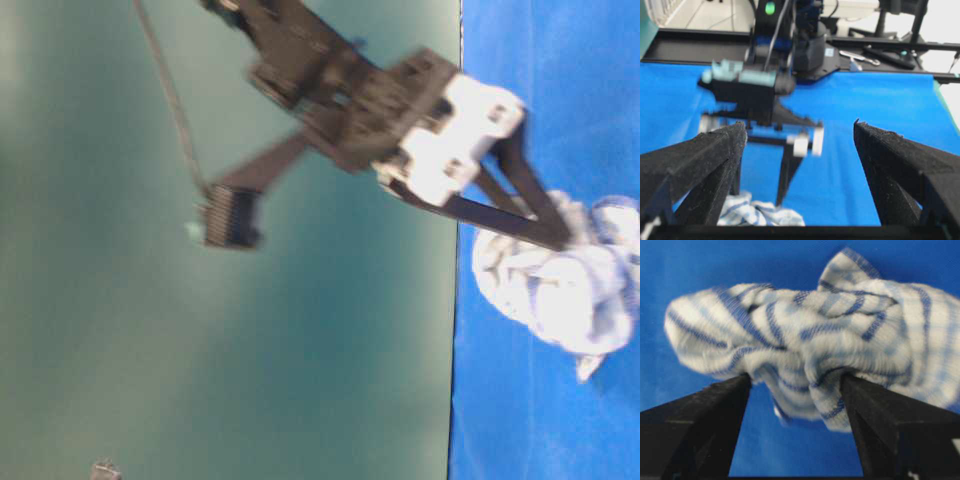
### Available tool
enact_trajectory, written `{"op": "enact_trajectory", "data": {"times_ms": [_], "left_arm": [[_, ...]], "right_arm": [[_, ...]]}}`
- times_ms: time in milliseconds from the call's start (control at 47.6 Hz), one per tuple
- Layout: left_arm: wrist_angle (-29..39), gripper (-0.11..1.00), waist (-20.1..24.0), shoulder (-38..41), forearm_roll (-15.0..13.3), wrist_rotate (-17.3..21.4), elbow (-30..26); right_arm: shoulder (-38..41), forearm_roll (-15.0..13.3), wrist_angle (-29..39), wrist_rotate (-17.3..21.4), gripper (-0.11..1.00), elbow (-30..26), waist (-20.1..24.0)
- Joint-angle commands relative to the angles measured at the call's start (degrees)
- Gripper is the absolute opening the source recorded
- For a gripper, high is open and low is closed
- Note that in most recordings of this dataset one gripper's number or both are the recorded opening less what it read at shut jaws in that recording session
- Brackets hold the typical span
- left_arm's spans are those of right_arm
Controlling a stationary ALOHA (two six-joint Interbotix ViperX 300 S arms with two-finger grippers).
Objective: Hand over the towel.
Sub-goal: 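Open the right gripper and retract it to the right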
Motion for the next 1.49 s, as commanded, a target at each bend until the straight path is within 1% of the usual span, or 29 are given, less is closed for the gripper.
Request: {"op": "enact_trajectory", "data": {"times_ms": [0,231,336,420,546,630,735,966,1071,1259,1343,1469], "left_arm": [[-0.62,0.93,0.09,-0.18,0.0,0.0,-0.88],[-0.79,0.93,0.09,-0.18,0.0,0.0,-0.88],[-0.79,0.93,0.09,-0.18,-0.09,0.0,-0.88],[-0.79,0.93,0.09,-0.18,0.0,0.0,-0.88],[-0.79,0.93,0.09,-0.18,0.0,0.09,-0.88],[-0.79,0.93,0.09,-0.18,0.0,0.09,-0.88],[-0.79,0.93,0.09,-0.18,0.0,0.26,-0.79],[-0.53,0.93,0.88,-0.44,0.0,0.35,-0.79],[0.62,0.93,0.79,-2.37,0.0,0.53,-0.35],[5.45,0.93,1.14,-10.28,0.0,0.7,2.11],[7.38,0.93,1.76,-14.77,0.0,0.7,4.48],[8.88,0.93,3.34,-21.97,0.0,0.7,8.88]], "right_arm": [[-5.8,-0.35,-0.44,0.09,0.68,0.44,-0.18],[-18.28,-1.32,-1.49,0.09,0.69,3.69,-0.18],[-23.73,-2.2,-5.01,0.09,0.69,5.8,-0.18],[-27.86,-2.81,-9.84,-0.35,0.69,8.26,-0.18],[-31.9,-3.25,-14.94,-0.44,0.69,10.81,-0.18],[-33.75,-3.25,-16.35,-0.44,0.69,12.48,-0.18],[-34.28,-3.25,-17.23,-0.44,0.69,13.8,-0.18],[-34.45,-3.25,-17.23,-0.44,0.69,14.24,-0.18],[-36.74,-3.25,-16.17,-0.53,0.69,15.03,-0.18],[-45.53,-3.25,-10.99,-0.26,0.69,18.37,-0.18],[-49.66,-3.16,-9.4,-0.18,0.69,20.57,-0.18],[-57.13,-2.99,-8.35,0.18,0.69,25.49,-0.26]]}}
